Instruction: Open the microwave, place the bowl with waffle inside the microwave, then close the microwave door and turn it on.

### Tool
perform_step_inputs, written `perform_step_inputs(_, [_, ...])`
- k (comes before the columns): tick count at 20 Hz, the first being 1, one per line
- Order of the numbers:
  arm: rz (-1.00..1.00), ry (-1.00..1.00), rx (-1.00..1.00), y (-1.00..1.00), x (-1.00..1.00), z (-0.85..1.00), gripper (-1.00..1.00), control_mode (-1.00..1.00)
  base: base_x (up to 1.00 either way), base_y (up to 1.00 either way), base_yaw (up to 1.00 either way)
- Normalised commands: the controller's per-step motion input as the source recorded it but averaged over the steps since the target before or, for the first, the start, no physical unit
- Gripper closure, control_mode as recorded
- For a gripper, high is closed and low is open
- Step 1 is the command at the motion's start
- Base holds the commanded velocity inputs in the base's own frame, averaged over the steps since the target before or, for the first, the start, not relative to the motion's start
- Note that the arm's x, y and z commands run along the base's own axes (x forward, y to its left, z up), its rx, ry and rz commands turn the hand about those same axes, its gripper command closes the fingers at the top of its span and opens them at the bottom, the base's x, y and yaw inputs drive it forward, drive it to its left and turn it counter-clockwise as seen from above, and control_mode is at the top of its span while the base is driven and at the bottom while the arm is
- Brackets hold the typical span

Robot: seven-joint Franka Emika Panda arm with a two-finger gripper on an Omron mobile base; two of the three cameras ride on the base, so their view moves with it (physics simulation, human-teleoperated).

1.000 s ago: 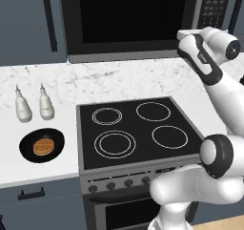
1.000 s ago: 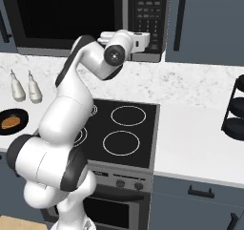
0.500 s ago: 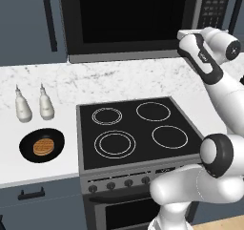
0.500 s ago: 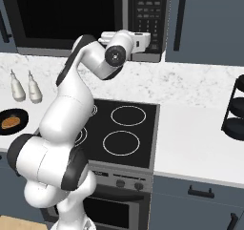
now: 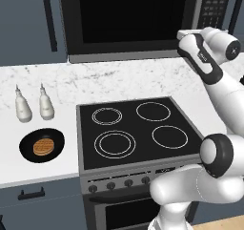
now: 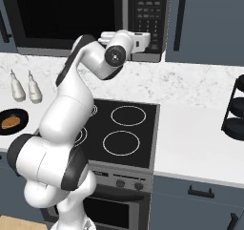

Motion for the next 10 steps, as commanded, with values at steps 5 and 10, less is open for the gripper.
perform_step_inputs(5, [0.0, 0.0, 0.0, 0.0, 0.0, 0.0, 1.0, -1.0, 0.0, 0.0, 0.0])
perform_step_inputs(10, [0.0, 0.0, 0.0, 0.0, -0.7, 0.0, 1.0, -1.0, 0.0, 0.0, 0.0])
